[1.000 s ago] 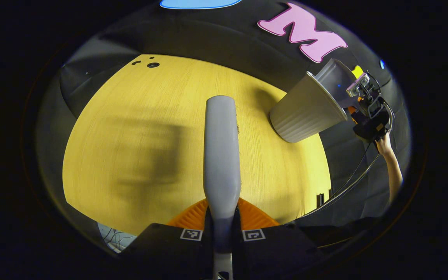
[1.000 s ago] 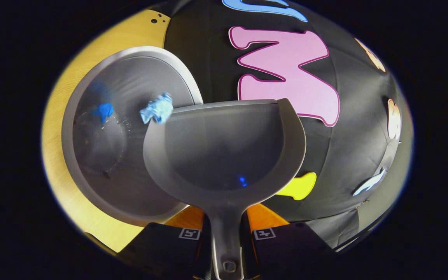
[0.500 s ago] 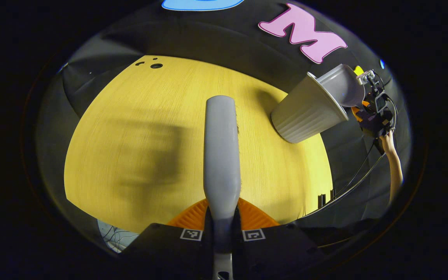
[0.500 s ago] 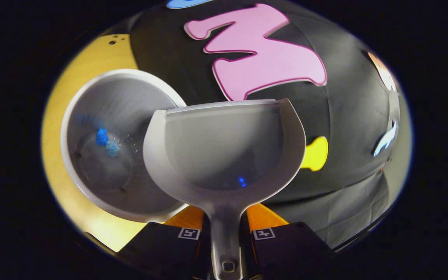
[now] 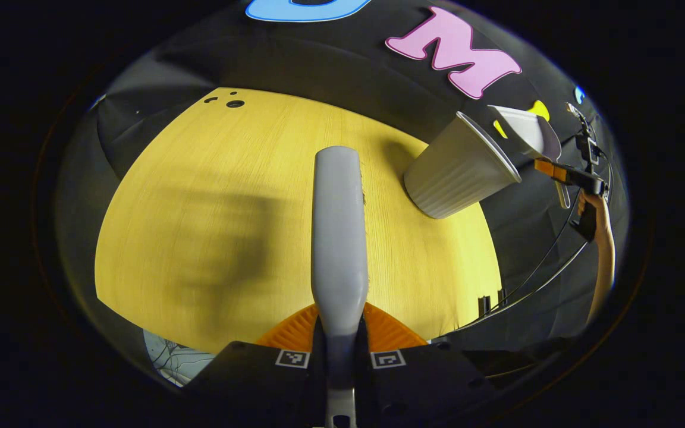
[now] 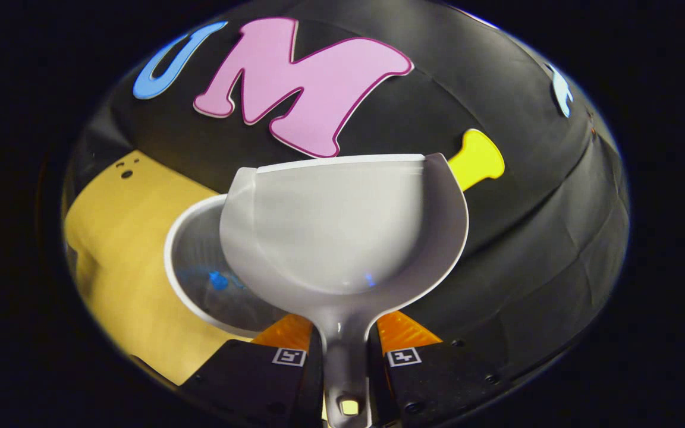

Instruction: Pick up the small broom and dustpan from the desktop, sweep the trash into the dustpan with the broom, and then empty the trash into the garbage bin.

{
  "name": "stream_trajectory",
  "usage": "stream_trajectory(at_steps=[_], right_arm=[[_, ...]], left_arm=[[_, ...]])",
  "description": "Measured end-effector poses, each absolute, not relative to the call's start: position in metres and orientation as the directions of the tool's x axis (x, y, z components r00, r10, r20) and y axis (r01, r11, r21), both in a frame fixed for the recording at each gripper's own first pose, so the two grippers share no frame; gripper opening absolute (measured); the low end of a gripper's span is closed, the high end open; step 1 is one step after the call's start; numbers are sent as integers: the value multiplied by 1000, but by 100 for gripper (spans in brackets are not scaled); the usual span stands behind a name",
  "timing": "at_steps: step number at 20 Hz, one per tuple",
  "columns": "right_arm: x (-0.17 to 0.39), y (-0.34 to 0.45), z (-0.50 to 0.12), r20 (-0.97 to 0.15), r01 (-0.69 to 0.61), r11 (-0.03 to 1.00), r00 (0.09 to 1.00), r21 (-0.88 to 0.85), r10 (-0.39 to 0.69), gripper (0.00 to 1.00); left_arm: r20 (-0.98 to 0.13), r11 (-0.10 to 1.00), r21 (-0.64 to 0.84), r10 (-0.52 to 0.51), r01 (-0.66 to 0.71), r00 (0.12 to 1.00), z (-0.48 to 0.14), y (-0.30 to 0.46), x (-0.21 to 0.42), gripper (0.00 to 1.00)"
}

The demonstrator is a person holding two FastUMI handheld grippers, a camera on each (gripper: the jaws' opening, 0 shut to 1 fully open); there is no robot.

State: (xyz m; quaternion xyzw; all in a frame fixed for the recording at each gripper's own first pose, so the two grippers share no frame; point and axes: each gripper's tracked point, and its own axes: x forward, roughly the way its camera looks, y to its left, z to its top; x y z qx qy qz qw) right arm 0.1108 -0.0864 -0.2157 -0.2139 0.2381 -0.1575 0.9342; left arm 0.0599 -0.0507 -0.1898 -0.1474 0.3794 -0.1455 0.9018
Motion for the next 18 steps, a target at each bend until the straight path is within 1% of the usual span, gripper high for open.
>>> stream_trajectory(at_steps=[2, 6, 7, 8, 10, 11, 12, 13, 18], right_arm=[[112, -77, -213, -400, 169, 891, 847, -421, -349, 34], [91, -27, -209, -450, 91, 962, 870, -259, -203, 34], [85, -9, -212, -457, 68, 972, 874, -224, -167, 29], [78, 5, -212, -464, 48, 978, 875, -202, -139, 34], [67, 29, -215, -480, 11, 985, 872, -171, -93, 34], [59, 43, -221, -495, -9, 989, 866, -147, -66, 35], [52, 59, -229, -516, -31, 993, 856, -113, -32, 39], [41, 76, -238, -536, -55, 995, 844, -81, 3, 34], [19, 133, -293, -631, -135, 991, 768, 13, 112, 34]], left_arm=[[-639, 915, -376, -368, 143, 676, -190, -47, 57, 23], [-651, 929, -354, -327, 107, 686, -203, -27, 56, 23], [-659, 934, -341, -314, 101, 684, -208, -22, 54, 23], [-666, 940, -329, -302, 95, 682, -212, -16, 53, 23], [-675, 944, -320, -288, 82, 680, -218, -9, 51, 23], [-676, 944, -321, -283, 74, 681, -222, -3, 50, 23], [-678, 945, -321, -279, 68, 681, -225, 1, 49, 23], [-682, 946, -317, -273, 62, 679, -229, 4, 48, 23], [-702, 961, -268, -243, 68, 669, -243, 24, 53, 23]])
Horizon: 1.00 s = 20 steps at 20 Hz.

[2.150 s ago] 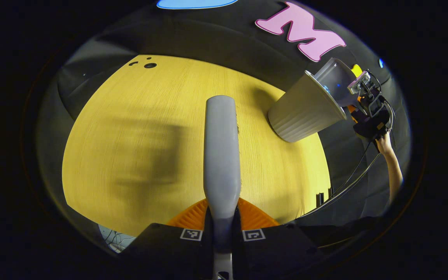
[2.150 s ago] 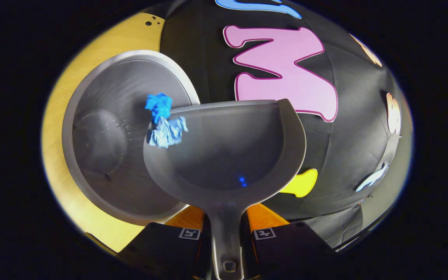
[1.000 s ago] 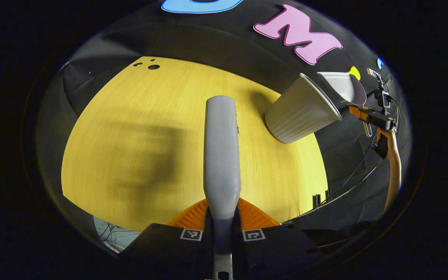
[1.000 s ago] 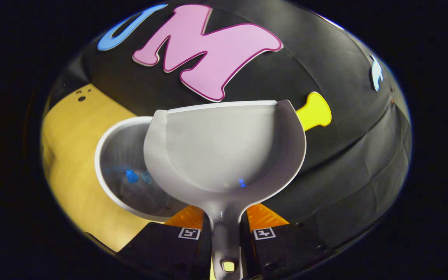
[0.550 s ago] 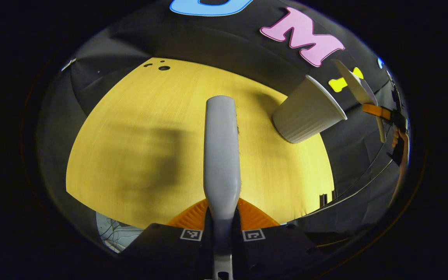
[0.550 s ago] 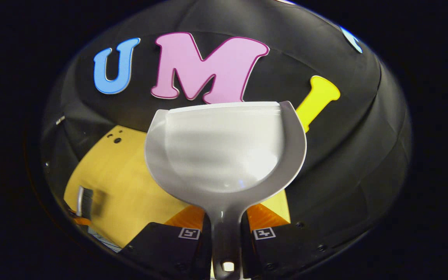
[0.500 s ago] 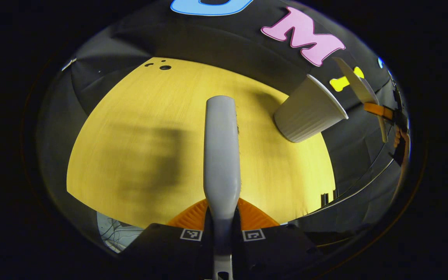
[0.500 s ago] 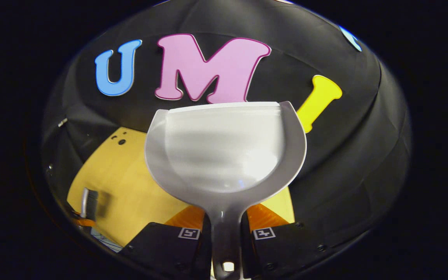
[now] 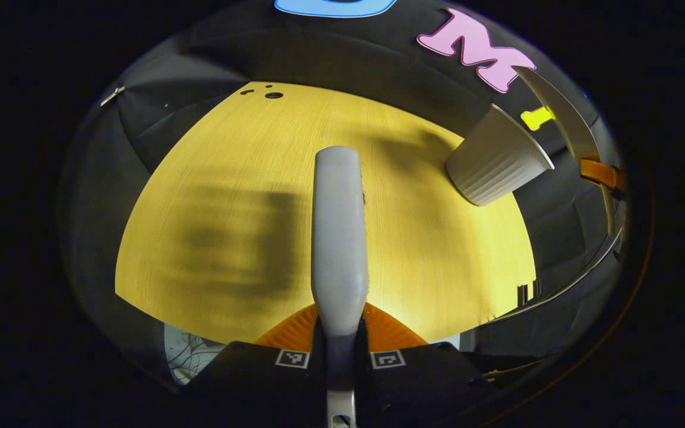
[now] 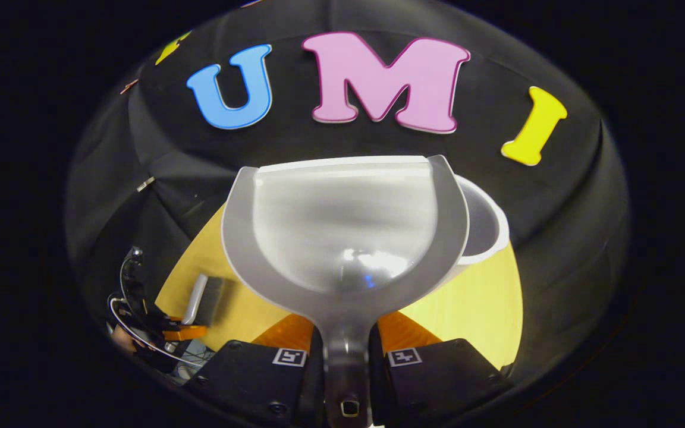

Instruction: Pick up the small broom and dustpan from the desktop, sweep the trash into the dustpan with the broom, and then empty the trash into the garbage bin.

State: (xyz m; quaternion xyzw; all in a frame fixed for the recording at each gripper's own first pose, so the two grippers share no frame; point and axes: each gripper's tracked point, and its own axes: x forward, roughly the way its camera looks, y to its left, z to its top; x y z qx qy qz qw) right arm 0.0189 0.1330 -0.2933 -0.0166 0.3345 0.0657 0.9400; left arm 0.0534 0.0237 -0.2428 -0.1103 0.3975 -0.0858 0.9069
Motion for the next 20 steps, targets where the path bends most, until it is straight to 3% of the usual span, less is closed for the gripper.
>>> stream_trajectory(at_steps=[6, 9, 20], right_arm=[[11, 169, -374, -731, -163, 985, 665, 57, 152, 34], [11, 177, -406, -766, -174, 984, 626, 46, 147, 34], [-23, 205, -545, -880, -160, 983, 451, 84, 149, 34]], left_arm=[[-716, 965, -256, -232, 61, 658, -251, 40, 78, 19], [-736, 973, -224, -211, 62, 644, -258, 50, 93, 23], [-806, 996, -55, -83, 66, 585, -281, 64, 114, 23]])
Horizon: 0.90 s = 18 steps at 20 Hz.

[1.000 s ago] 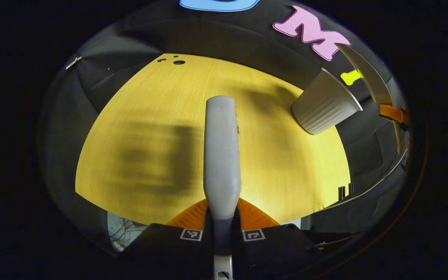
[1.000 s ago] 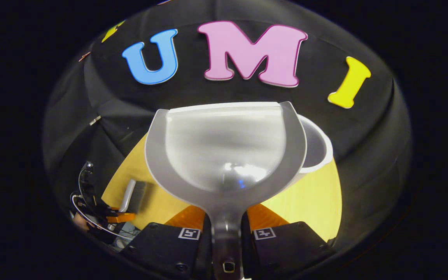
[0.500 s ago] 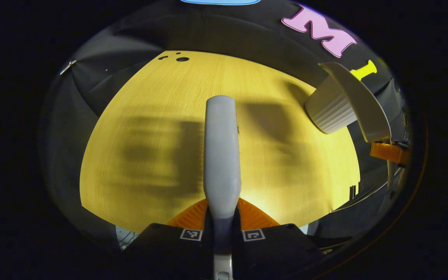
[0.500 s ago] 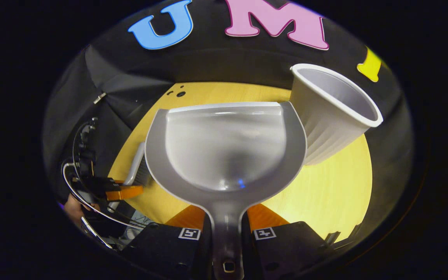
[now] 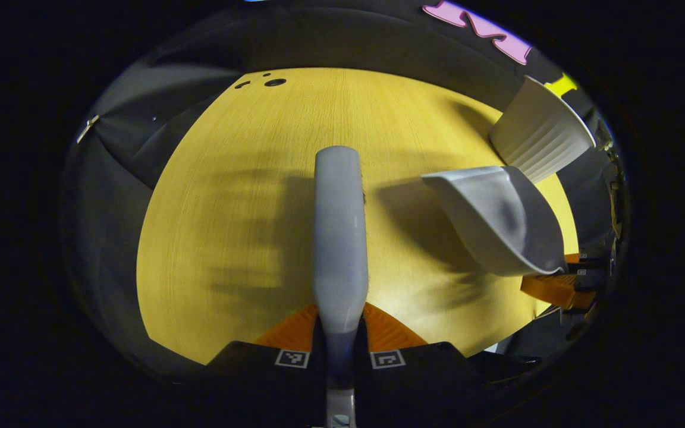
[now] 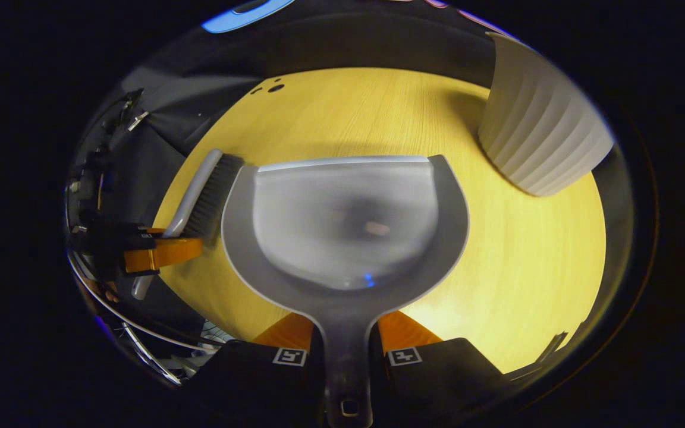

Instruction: Pick up the small broom and dustpan from the desktop, sweep the trash into the dustpan with the broom, and then empty the trash into the garbage bin.

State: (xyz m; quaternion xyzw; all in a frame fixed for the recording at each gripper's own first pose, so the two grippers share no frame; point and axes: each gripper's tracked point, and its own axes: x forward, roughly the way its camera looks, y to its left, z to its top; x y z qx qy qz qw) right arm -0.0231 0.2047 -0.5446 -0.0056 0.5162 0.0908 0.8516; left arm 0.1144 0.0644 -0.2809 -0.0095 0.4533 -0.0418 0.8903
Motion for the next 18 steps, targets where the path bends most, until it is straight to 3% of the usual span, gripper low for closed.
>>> stream_trajectory(at_steps=[2, 7, 8, 9, 12, 13, 14, 15, 16, 17, 18], right_arm=[[-31, 200, -556, -884, -175, 984, 454, 34, 111, 34], [-30, 204, -566, -883, -128, 992, 462, 20, 78, 35], [-29, 205, -567, -884, -126, 992, 461, 22, 78, 35], [-29, 205, -569, -885, -122, 992, 459, 25, 79, 35], [-29, 215, -573, -888, -92, 993, 447, 73, 107, 36], [-29, 220, -575, -888, -85, 992, 443, 96, 124, 44], [-28, 223, -575, -889, -82, 990, 435, 115, 139, 37], [-31, 223, -576, -891, -81, 989, 429, 123, 145, 38], [-30, 223, -576, -888, -76, 989, 434, 130, 150, 27], [-30, 224, -573, -885, -71, 988, 440, 138, 155, 47], [-30, 224, -571, -881, -67, 987, 444, 146, 161, 60]], left_arm=[[-814, 998, -23, -57, 66, 578, -282, 67, 112, 19], [-834, 995, 69, 19, 71, 552, -294, 71, 110, 23], [-837, 994, 86, 33, 70, 546, -296, 72, 109, 19], [-833, 992, 102, 46, 71, 551, -295, 74, 110, 24], [-831, 988, 138, 75, 74, 551, -296, 75, 110, 24], [-831, 987, 143, 80, 73, 550, -295, 75, 110, 25], [-831, 987, 142, 80, 71, 551, -294, 74, 110, 25], [-831, 988, 140, 80, 68, 551, -295, 74, 109, 23], [-830, 988, 140, 81, 65, 552, -295, 74, 109, 25], [-827, 988, 139, 81, 63, 557, -294, 74, 110, 28], [-820, 989, 133, 74, 62, 568, -292, 73, 110, 29]])
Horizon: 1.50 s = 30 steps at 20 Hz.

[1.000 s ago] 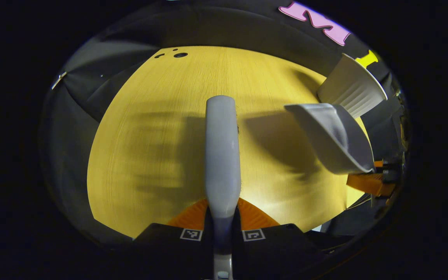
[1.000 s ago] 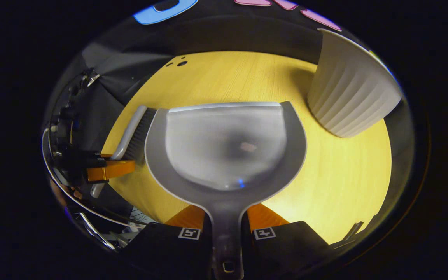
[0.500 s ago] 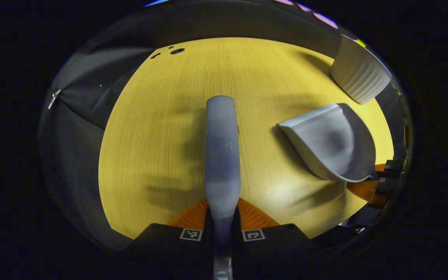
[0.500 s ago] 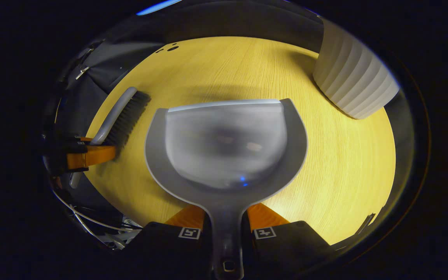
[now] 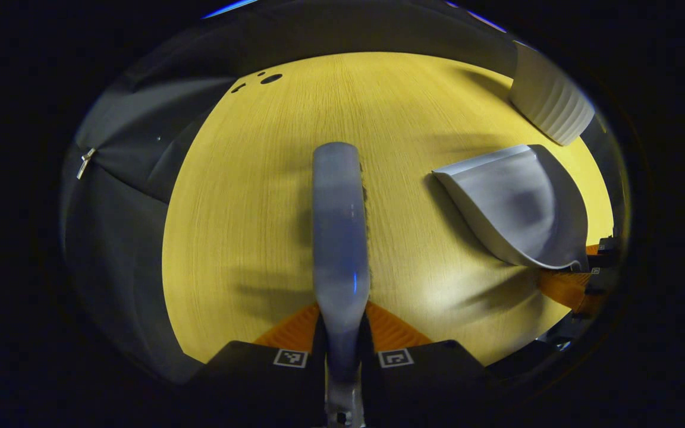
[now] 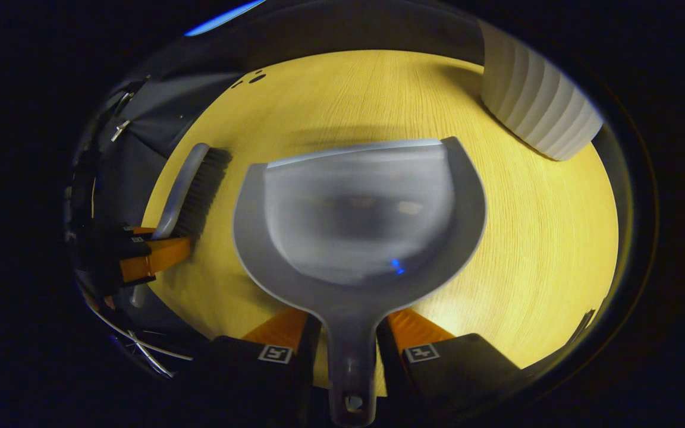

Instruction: Pick up the small broom and dustpan from the desktop, sweep the trash into the dustpan with the broom, and then empty the trash into the garbage bin.

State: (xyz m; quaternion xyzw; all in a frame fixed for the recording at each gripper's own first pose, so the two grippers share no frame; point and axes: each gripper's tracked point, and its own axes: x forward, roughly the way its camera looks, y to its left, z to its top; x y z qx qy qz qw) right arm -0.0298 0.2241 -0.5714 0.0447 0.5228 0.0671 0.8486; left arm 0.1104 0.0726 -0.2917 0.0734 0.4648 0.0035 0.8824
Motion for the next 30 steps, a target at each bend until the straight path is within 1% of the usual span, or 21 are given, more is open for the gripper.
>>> stream_trajectory(at_steps=[1, 2, 3, 4, 5, 10, 12, 14, 15, 18, 20, 22, 24, 27, 29, 30], right_arm=[[-30, 224, -567, -875, -64, 986, 453, 157, 169, 60], [-32, 224, -560, -869, -58, 984, 464, 167, 175, 79], [-29, 223, -561, -861, -52, 984, 476, 173, 177, 91], [-29, 224, -553, -852, -47, 981, 489, 188, 186, 100], [-31, 222, -546, -845, -42, 980, 501, 194, 189, 100], [-39, 216, -495, -786, -37, 973, 583, 226, 205, 99], [-43, 210, -467, -747, -35, 973, 635, 230, 199, 99], [-46, 207, -437, -696, -43, 969, 689, 242, 204, 99], [-48, 205, -421, -664, -51, 967, 718, 249, 209, 99], [-50, 195, -380, -560, -59, 971, 809, 231, 182, 99], [-49, 190, -356, -479, -68, 977, 863, 203, 159, 99], [-54, 182, -337, -400, -83, 985, 906, 153, 138, 99], [-63, 183, -321, -330, -97, 990, 935, 107, 128, 99], [-82, 184, -306, -244, -129, 987, 958, 99, 150, 99], [-90, 176, -314, -235, -121, 990, 962, 76, 136, 98], [-92, 170, -323, -241, -107, 993, 964, 54, 117, 99]], left_arm=[[-809, 989, 133, 73, 61, 583, -287, 73, 110, 36], [-798, 990, 130, 71, 55, 598, -282, 74, 109, 43], [-788, 992, 117, 63, 49, 613, -275, 72, 108, 62], [-776, 993, 117, 72, 30, 626, -278, 76, 107, 80], [-766, 993, 113, 75, 19, 638, -261, 75, 103, 99], [-707, 999, 37, 24, 2, 707, -219, 65, 74, 98], [-660, 998, 40, -9, 47, 751, -196, 56, 55, 98], [-590, 994, 85, -1, 64, 808, -171, 54, 43, 98], [-555, 995, 83, -8, 64, 832, -158, 48, 36, 98], [-447, 998, -13, -54, 54, 893, -125, 25, 16, 97], [-366, 998, -51, -59, 44, 929, -100, 18, 2, 98], [-269, 999, -26, -42, 37, 962, -77, 18, -8, 97], [-157, 999, 44, -9, 16, 988, -53, 23, -16, 97], [-14, 995, 102, -6, 7, 1000, -33, 14, -29, 97], [35, 992, 125, -4, 0, 999, -24, 2, -39, 97], [28, 989, 150, -1, -3, 1000, -26, -3, -42, 96]])
